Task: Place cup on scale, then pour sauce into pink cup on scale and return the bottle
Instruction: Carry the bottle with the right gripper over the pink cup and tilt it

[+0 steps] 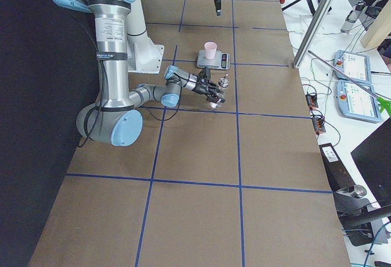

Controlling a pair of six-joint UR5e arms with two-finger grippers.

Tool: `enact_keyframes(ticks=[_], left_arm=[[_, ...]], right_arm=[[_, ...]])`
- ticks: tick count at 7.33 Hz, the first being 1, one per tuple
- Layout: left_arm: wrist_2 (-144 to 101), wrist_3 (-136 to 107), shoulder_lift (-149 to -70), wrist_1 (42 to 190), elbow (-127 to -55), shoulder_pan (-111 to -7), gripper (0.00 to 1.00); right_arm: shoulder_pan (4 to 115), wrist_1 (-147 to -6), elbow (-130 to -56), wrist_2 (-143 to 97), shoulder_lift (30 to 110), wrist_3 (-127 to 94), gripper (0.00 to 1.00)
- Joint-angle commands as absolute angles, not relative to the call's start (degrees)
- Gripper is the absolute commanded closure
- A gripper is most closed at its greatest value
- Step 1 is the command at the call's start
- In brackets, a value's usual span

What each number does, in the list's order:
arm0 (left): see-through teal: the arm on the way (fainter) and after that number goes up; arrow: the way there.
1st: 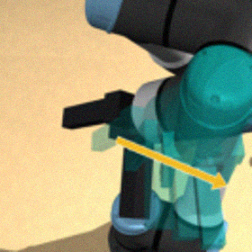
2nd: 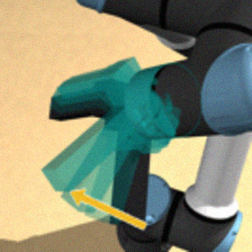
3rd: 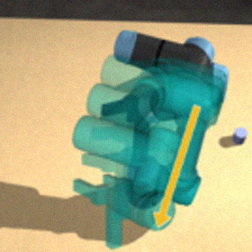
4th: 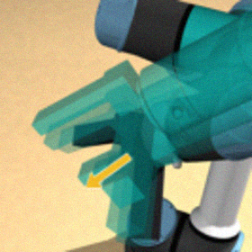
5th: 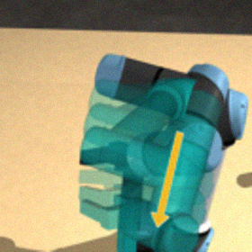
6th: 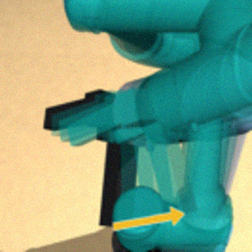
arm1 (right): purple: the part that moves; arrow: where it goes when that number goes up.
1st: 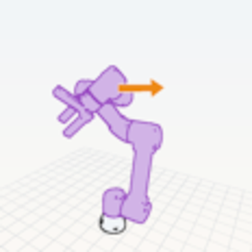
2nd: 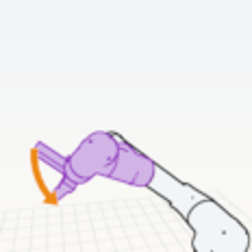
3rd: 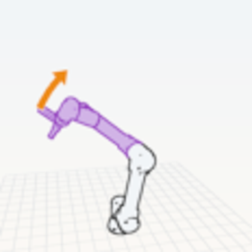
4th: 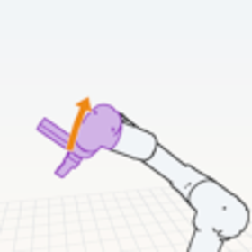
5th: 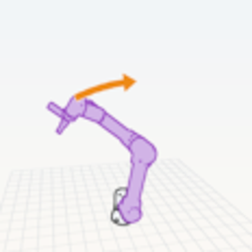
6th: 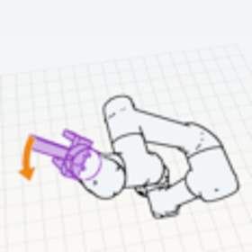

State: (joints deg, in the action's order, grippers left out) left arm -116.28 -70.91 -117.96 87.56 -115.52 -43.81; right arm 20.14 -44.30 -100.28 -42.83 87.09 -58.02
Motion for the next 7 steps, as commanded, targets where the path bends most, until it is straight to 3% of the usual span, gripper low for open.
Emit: enact_keyframes(ticks=[1, 5, 7], left_arm=[[-116.28, -70.67, -117.08, 87.54, -117.33, -44.29, 0.44], [-116.28, -62.79, -111.99, 87.63, -120.22, -47.18, 0.40], [-116.72, -51.21, -108.21, 87.71, -120.58, -51.22, 0.33]], right_arm=[[19.95, -44.30, -101.07, -41.06, 86.14, -47.42, 1.00], [16.89, -47.28, -102.31, -40.87, 78.94, -40.71, 1.00], [13.82, -54.44, -102.04, -29.01, 72.19, -23.82, 1.00]])
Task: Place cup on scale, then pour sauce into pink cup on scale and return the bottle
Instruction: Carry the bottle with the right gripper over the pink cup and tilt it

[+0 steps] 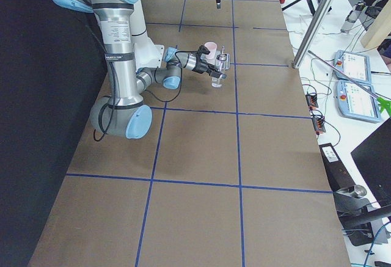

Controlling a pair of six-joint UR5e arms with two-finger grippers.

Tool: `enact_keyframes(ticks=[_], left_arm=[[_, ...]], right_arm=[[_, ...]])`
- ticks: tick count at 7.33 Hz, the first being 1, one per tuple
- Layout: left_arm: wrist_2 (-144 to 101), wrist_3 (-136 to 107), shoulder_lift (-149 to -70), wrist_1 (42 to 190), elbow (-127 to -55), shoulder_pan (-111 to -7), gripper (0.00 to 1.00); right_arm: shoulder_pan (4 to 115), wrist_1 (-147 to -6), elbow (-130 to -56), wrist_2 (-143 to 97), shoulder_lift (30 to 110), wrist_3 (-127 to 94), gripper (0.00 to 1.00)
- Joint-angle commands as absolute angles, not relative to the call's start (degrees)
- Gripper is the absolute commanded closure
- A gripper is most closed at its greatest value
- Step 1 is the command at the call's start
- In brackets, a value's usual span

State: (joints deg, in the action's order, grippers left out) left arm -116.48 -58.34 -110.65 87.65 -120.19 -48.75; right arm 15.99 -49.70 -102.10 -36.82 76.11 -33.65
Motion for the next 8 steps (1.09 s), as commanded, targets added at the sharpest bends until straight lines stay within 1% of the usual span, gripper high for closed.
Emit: enact_keyframes(ticks=[1, 2, 4, 6, 8], left_arm=[[-116.89, -48.11, -106.45, 87.71, -120.59, -53.07, 0.05], [-116.89, -45.21, -104.35, 88.15, -120.59, -55.17, 0.00], [-117.07, -37.38, -102.14, 88.07, -120.50, -59.13, 0.00], [-117.07, -36.74, -102.04, 88.07, -120.50, -59.68, 0.00], [-117.07, -36.65, -102.04, 88.07, -120.59, -59.68, 0.00]], right_arm=[[12.58, -57.45, -101.78, -28.13, 69.81, -20.86, 1.00], [11.70, -62.79, -101.78, -27.60, 69.61, -20.31, 1.00], [10.90, -77.63, -101.60, -22.60, 63.66, -11.74, 1.00], [10.72, -83.03, -101.08, -22.06, 63.81, -6.63, 1.00], [10.46, -83.58, -98.98, -19.96, 63.90, -3.09, 1.00]])
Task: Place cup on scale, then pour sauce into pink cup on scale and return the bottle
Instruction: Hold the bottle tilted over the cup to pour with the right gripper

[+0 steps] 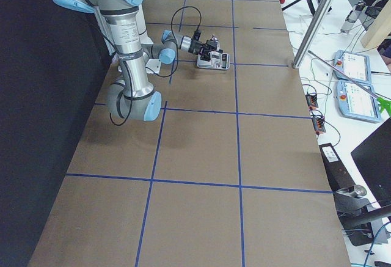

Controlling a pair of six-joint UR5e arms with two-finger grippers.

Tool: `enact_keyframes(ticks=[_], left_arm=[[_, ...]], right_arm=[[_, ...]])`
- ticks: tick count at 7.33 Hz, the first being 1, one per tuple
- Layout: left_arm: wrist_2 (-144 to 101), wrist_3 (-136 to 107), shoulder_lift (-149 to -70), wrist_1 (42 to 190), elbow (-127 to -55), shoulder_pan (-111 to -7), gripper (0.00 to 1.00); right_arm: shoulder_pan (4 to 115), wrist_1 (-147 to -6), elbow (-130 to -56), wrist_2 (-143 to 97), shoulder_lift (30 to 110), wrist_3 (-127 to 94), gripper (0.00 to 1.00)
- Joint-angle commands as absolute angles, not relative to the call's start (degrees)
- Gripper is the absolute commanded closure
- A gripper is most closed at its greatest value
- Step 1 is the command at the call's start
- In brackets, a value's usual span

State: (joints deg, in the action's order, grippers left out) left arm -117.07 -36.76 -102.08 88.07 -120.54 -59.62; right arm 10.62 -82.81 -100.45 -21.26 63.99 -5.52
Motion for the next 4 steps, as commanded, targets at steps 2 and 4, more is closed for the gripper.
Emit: enact_keyframes(ticks=[2, 4], left_arm=[[-116.98, -36.74, -102.04, 88.07, -120.59, -59.68, 0.00], [-117.07, -36.74, -101.95, 88.07, -120.50, -59.68, 0.00]], right_arm=[[10.46, -83.85, -97.65, -18.37, 63.81, 0.51, 1.00], [10.46, -83.85, -97.65, -17.41, 63.72, 2.28, 1.00]])
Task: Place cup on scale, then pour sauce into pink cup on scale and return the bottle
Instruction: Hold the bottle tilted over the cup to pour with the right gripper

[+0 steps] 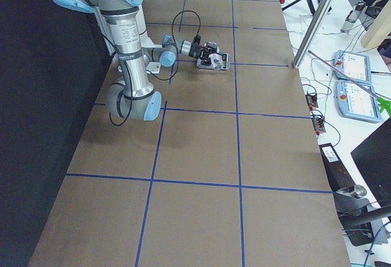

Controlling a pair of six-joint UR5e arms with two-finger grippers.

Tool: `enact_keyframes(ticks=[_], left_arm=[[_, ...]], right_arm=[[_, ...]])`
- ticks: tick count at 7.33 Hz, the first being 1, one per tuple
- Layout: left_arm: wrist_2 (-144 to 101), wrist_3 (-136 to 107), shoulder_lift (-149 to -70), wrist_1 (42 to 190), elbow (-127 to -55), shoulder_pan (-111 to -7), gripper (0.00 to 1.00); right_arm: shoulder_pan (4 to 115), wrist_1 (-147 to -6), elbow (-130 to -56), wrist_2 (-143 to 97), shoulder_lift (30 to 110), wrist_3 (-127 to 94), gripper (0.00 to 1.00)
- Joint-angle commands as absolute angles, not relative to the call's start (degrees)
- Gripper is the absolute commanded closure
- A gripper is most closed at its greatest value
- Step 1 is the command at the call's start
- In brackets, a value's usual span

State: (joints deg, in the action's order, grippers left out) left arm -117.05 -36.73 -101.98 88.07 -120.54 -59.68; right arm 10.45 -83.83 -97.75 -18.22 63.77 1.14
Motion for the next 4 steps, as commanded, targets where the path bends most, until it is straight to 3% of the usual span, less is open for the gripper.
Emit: enact_keyframes(ticks=[1, 4], left_arm=[[-116.98, -36.74, -101.95, 88.07, -120.50, -59.68, 0.00], [-116.98, -36.83, -101.95, 88.07, -120.41, -59.68, 0.00]], right_arm=[[10.55, -83.85, -97.65, -16.88, 63.63, 5.33, 1.00], [10.81, -83.85, -98.17, -15.91, 63.55, 8.86, 1.00]])
